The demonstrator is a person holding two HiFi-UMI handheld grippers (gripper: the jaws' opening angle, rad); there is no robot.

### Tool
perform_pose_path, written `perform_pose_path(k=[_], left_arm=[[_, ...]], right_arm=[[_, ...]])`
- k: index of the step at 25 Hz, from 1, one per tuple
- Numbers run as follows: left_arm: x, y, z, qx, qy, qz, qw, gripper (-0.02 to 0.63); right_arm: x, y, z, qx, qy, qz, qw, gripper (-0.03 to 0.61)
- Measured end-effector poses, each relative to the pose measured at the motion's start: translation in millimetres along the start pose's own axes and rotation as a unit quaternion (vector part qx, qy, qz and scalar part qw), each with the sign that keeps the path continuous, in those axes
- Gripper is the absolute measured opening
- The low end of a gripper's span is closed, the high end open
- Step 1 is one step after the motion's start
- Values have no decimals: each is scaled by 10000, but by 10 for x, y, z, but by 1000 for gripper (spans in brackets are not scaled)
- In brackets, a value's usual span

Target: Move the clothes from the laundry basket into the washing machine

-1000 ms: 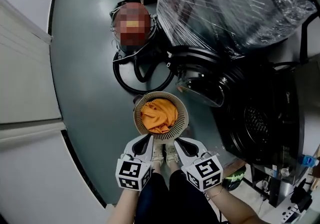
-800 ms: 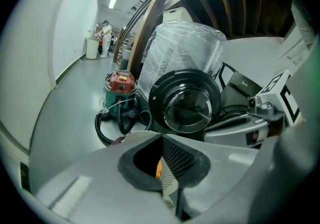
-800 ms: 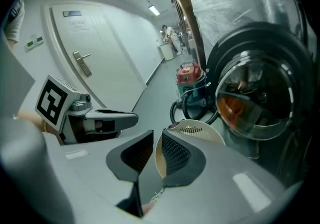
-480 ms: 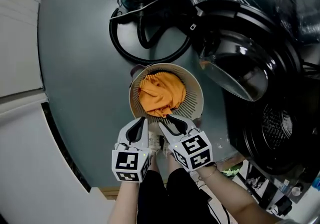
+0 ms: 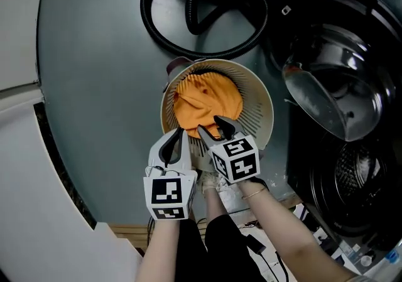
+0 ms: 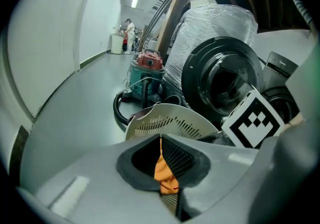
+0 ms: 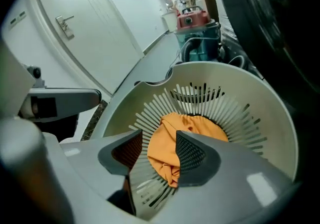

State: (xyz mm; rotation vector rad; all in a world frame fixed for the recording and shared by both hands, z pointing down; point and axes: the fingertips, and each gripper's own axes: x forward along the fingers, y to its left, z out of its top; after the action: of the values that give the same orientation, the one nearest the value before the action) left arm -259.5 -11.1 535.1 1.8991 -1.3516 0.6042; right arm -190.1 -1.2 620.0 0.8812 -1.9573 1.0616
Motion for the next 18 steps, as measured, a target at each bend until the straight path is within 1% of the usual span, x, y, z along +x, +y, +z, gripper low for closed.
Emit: perform_pose_path(k=[2, 5, 9, 11, 13, 14, 15, 16, 18], left_arm=[[39, 99, -13, -229, -14, 168, 9996, 2], [77, 197, -47, -529, -71, 301, 9981, 3], [70, 224, -139, -679, -127, 344, 9970, 2], [76, 256, -184, -726, -115, 380, 9966, 2], [92, 301, -210, -748, -108, 440, 9962, 2], [101, 317, -223, -770, -101, 457, 9959, 2], [108, 331, -237, -805, -93, 460, 9956, 2], [112, 344, -249, -845, -87, 453, 9954, 2], [112, 359, -269, -883, -67, 420, 9952, 2]], right_arm=[[196, -52, -90, -17, 169, -31, 9999, 249], [477, -198, -183, -78, 353, -212, 9991, 284], [760, -451, -305, -92, 596, -518, 9968, 314], [911, -547, -347, -170, 751, -588, 9953, 333], [1044, -622, -363, -285, 910, -631, 9934, 336], [1090, -654, -373, -345, 994, -660, 9923, 328], [1123, -685, -385, -398, 1076, -707, 9909, 274], [1143, -712, -397, -437, 1143, -765, 9895, 202], [1137, -736, -406, -484, 1191, -846, 9881, 84]])
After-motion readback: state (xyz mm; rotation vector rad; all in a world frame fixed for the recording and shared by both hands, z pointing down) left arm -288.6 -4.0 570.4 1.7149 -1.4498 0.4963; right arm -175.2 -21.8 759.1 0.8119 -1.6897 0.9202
